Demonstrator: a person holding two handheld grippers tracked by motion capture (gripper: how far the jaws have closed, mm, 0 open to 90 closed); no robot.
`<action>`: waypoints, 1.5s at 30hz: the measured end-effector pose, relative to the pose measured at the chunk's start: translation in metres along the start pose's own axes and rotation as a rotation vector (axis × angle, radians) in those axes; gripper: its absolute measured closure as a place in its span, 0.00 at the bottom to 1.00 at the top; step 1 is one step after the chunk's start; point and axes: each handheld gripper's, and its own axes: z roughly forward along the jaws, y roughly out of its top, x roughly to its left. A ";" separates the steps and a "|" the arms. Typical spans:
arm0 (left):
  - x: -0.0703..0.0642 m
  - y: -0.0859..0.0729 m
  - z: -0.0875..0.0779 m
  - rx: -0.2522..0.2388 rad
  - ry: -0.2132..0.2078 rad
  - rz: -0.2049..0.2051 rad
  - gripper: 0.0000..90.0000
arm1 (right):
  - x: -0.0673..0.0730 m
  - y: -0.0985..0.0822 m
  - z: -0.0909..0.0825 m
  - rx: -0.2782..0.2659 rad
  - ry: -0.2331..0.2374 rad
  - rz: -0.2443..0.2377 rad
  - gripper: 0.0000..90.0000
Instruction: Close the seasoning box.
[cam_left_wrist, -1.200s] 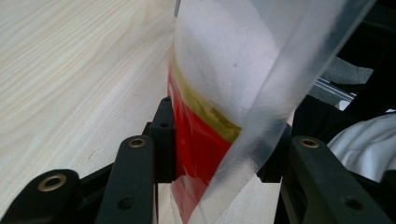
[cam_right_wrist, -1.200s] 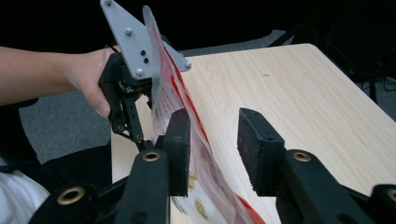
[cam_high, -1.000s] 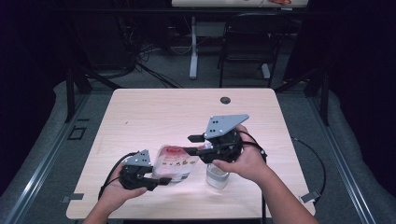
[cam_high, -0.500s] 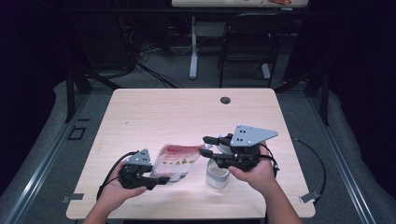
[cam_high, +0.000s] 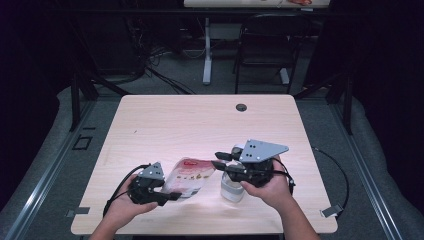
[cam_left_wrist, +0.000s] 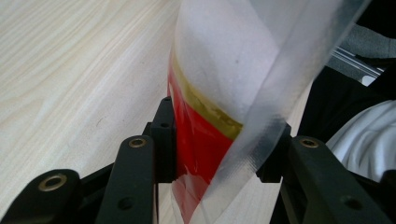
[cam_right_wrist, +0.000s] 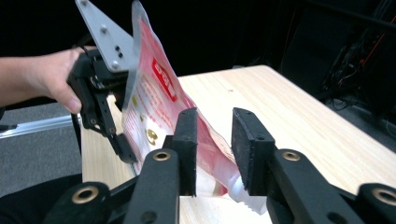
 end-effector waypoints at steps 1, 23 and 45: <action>0.000 0.000 -0.001 0.006 0.003 -0.001 0.66 | -0.001 -0.001 0.002 0.009 0.005 0.004 0.81; -0.005 0.014 -0.014 0.058 0.023 0.023 0.68 | -0.018 -0.013 -0.005 0.068 0.050 0.079 0.91; -0.007 0.017 -0.029 0.048 0.018 0.028 0.70 | -0.029 -0.031 -0.001 0.152 0.087 0.132 0.92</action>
